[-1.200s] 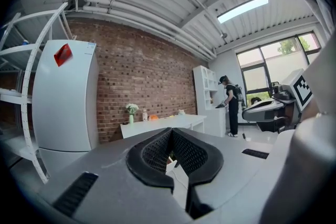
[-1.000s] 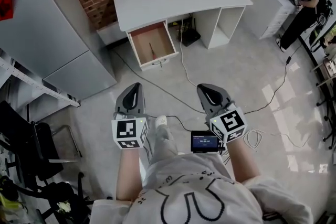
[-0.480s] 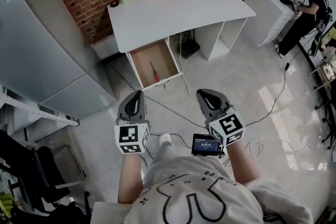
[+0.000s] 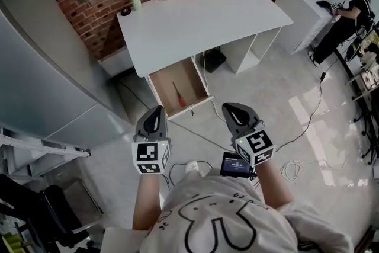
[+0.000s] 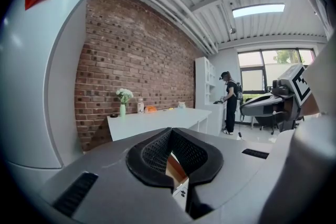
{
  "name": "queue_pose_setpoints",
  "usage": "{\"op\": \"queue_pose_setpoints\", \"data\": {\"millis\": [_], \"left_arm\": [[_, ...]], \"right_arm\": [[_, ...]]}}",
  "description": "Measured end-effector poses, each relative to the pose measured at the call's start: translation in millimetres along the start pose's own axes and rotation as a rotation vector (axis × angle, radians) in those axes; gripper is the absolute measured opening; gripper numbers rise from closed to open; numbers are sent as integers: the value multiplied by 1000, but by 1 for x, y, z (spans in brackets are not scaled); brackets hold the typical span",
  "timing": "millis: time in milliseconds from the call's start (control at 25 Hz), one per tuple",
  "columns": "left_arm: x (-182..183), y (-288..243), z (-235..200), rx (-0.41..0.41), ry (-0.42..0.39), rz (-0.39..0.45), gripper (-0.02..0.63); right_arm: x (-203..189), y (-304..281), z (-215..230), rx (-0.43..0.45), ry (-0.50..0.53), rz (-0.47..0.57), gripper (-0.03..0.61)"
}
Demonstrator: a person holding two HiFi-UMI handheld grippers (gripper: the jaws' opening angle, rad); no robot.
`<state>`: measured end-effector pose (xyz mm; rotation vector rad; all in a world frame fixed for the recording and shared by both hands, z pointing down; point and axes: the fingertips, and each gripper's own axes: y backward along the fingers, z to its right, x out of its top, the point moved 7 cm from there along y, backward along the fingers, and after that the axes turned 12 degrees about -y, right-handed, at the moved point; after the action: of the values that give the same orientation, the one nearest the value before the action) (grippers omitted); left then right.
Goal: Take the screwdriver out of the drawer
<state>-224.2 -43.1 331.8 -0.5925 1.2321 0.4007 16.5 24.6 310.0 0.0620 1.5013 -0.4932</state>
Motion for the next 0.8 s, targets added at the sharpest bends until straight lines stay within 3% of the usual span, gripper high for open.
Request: {"op": "queue_pose_setpoints", "data": {"millis": [400, 800], "left_arm": [[-6, -38, -16, -14, 19, -4, 12], [-8, -76, -24, 73, 44, -38, 12]], "right_arm": [[8, -29, 21, -32, 11, -7, 20], [15, -70, 72, 19, -4, 1, 20]]}}
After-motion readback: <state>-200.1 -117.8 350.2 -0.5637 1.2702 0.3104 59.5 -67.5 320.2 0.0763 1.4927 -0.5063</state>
